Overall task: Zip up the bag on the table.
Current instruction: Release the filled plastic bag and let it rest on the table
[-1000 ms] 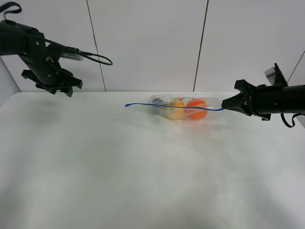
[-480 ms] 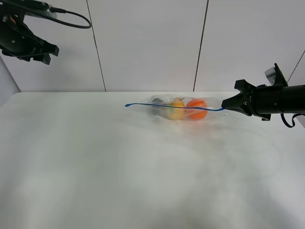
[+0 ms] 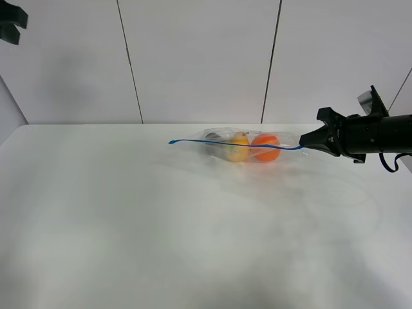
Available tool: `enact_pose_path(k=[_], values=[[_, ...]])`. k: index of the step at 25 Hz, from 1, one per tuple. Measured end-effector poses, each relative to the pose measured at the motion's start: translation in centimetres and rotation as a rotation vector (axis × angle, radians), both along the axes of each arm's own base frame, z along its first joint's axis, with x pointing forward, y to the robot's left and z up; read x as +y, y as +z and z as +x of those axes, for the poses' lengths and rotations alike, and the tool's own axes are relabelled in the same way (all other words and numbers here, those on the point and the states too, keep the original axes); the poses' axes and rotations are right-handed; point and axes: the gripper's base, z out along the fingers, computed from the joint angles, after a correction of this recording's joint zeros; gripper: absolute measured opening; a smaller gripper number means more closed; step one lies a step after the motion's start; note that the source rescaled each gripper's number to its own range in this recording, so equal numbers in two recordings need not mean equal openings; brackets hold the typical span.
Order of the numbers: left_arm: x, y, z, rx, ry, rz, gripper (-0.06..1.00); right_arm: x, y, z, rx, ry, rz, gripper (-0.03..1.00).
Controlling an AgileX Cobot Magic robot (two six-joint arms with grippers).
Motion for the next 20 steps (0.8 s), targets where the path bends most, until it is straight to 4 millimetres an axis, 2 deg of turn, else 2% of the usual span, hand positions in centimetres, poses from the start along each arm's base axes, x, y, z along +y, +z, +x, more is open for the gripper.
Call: enact_pose_path(k=[5,12,16,20], values=[[0.2,3.7,-4.8,-0.081,0.010,-0.002,0.75,0.0,0.0,0.0,0.000,0.000,0.000,0.00],[0.5,7.4,-11.8,-0.210,0.023,-0.011,0.75,0.0,0.0,0.0,0.000,0.000,0.000,0.00],[0.7,7.7,-15.8,-0.259,0.034,-0.008,0.75,0.0,0.0,0.0,0.000,0.000,0.000,0.00],[0.8,6.8,-19.3,-0.285,0.041,-0.010,0.75,0.0,0.0,0.0,0.000,0.000,-0.001,0.00]])
